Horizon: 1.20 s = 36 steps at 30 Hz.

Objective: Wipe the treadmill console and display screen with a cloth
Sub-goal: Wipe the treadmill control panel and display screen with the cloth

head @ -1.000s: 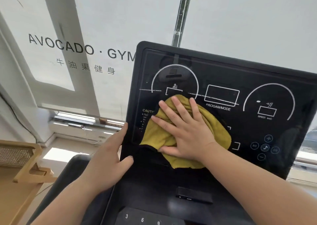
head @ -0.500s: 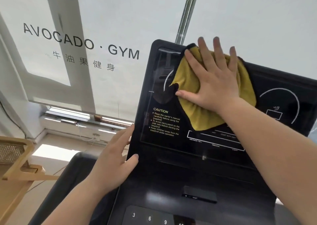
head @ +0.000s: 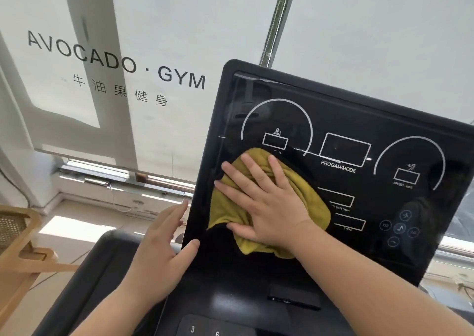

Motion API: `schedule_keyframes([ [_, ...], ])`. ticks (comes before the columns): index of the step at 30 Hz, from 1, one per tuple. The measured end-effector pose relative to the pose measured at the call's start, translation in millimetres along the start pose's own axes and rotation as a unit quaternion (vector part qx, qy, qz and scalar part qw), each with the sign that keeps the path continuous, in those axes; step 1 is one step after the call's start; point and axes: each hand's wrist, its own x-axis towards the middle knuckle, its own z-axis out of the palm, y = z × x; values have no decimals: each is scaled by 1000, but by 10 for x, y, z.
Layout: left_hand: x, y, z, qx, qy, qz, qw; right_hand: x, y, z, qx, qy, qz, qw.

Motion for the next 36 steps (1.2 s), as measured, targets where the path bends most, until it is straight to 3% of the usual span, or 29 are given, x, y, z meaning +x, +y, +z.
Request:
schedule_keyframes([
  [2,23,16,14,7,-14,1,1000,-147,197,-3,-12,8,7,1000],
  [7,75,3,-22,15,-23,1,1000,147,878,-334,-12,57,173,983],
  [10,80,13,-47,-5,-40,-4,999,591,975,-528,6,47,224,973],
  [16,27,-156,-42,-142,7,-79,987,1057,470,-550,19,36,181,983],
  [24,-101,-129,90,-222,113,-130,960,308,-606,-16,46,-20,26,998],
  [30,-73,61,205,-191,62,-112,973,-135,-241,94,11,-4,-62,998],
  [32,-68,62,194,-183,61,-113,975,-109,112,5,-13,4,-37,999],
  [36,-69,101,140,-165,42,-99,980,232,729,-334,-28,33,115,992],
])
